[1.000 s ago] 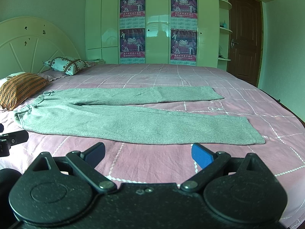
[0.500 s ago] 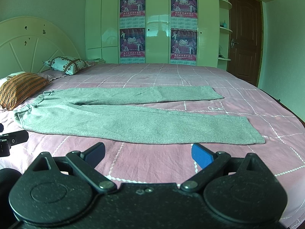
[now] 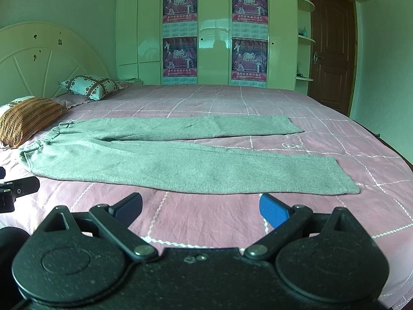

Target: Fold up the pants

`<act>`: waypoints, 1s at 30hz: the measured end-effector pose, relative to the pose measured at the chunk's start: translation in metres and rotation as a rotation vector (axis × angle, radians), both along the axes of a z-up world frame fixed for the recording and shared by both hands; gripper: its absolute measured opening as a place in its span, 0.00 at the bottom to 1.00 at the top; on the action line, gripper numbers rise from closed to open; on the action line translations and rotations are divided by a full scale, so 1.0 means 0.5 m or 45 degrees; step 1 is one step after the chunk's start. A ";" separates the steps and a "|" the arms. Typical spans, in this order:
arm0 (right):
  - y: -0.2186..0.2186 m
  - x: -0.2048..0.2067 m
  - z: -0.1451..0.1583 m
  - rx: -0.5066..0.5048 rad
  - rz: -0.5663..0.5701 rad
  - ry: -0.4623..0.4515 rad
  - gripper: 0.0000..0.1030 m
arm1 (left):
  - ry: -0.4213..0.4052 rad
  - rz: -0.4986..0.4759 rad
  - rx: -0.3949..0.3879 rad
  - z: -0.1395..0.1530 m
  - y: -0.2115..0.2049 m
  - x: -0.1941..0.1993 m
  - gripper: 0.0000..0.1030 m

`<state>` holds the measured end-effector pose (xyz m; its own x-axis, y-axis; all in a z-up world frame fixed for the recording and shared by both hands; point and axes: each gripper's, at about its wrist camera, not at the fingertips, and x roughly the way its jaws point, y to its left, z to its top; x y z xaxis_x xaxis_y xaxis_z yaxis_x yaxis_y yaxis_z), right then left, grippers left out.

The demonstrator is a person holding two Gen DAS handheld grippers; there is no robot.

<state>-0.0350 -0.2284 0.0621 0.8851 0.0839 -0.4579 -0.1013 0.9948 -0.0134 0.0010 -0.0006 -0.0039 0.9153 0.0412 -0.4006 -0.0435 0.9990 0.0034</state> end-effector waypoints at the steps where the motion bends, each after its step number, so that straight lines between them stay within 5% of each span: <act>1: 0.000 -0.001 0.000 -0.001 -0.001 0.000 0.89 | 0.000 0.001 0.000 0.000 -0.002 0.000 1.00; 7: -0.002 0.006 -0.002 0.005 0.008 0.001 0.89 | 0.037 0.013 -0.044 0.006 0.009 0.007 1.00; 10: -0.009 0.016 -0.012 0.029 0.067 -0.005 0.89 | 0.052 0.008 -0.169 0.010 0.051 0.018 1.00; 16: 0.003 0.087 0.000 0.060 0.120 0.048 0.84 | 0.109 0.065 -0.217 0.012 0.156 0.107 1.00; 19: 0.024 0.164 0.023 0.097 0.164 0.072 0.69 | 0.057 0.044 -0.227 0.043 0.237 0.179 1.00; 27: 0.136 0.434 0.076 0.020 0.290 0.069 0.68 | 0.130 0.177 -0.130 0.076 0.503 0.505 0.98; 30: 0.174 0.541 0.060 -0.030 0.313 0.087 0.68 | 0.246 0.210 -0.162 0.031 0.596 0.644 0.76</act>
